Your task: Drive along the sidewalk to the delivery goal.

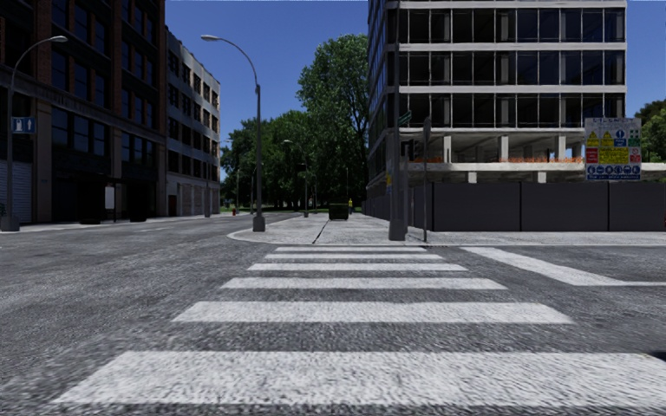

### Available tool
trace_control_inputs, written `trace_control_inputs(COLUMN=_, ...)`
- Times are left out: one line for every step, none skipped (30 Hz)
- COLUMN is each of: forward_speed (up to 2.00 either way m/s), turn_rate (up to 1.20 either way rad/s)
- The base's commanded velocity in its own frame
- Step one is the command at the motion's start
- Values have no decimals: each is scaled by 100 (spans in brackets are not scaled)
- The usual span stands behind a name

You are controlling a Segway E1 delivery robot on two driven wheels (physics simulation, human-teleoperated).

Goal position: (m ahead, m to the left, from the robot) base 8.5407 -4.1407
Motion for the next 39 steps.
trace_control_inputs(forward_speed=200, turn_rate=0)
trace_control_inputs(forward_speed=200, turn_rate=0)
trace_control_inputs(forward_speed=200, turn_rate=0)
trace_control_inputs(forward_speed=200, turn_rate=0)
trace_control_inputs(forward_speed=200, turn_rate=0)
trace_control_inputs(forward_speed=200, turn_rate=0)
trace_control_inputs(forward_speed=200, turn_rate=0)
trace_control_inputs(forward_speed=200, turn_rate=0)
trace_control_inputs(forward_speed=200, turn_rate=0)
trace_control_inputs(forward_speed=200, turn_rate=0)
trace_control_inputs(forward_speed=200, turn_rate=0)
trace_control_inputs(forward_speed=200, turn_rate=0)
trace_control_inputs(forward_speed=200, turn_rate=0)
trace_control_inputs(forward_speed=200, turn_rate=0)
trace_control_inputs(forward_speed=200, turn_rate=0)
trace_control_inputs(forward_speed=200, turn_rate=0)
trace_control_inputs(forward_speed=200, turn_rate=0)
trace_control_inputs(forward_speed=200, turn_rate=0)
trace_control_inputs(forward_speed=200, turn_rate=0)
trace_control_inputs(forward_speed=200, turn_rate=0)
trace_control_inputs(forward_speed=200, turn_rate=0)
trace_control_inputs(forward_speed=200, turn_rate=0)
trace_control_inputs(forward_speed=200, turn_rate=0)
trace_control_inputs(forward_speed=200, turn_rate=0)
trace_control_inputs(forward_speed=200, turn_rate=0)
trace_control_inputs(forward_speed=200, turn_rate=0)
trace_control_inputs(forward_speed=200, turn_rate=0)
trace_control_inputs(forward_speed=200, turn_rate=0)
trace_control_inputs(forward_speed=200, turn_rate=0)
trace_control_inputs(forward_speed=200, turn_rate=0)
trace_control_inputs(forward_speed=197, turn_rate=0)
trace_control_inputs(forward_speed=192, turn_rate=0)
trace_control_inputs(forward_speed=190, turn_rate=0)
trace_control_inputs(forward_speed=190, turn_rate=0)
trace_control_inputs(forward_speed=188, turn_rate=0)
trace_control_inputs(forward_speed=187, turn_rate=0)
trace_control_inputs(forward_speed=187, turn_rate=0)
trace_control_inputs(forward_speed=187, turn_rate=0)
trace_control_inputs(forward_speed=186, turn_rate=0)
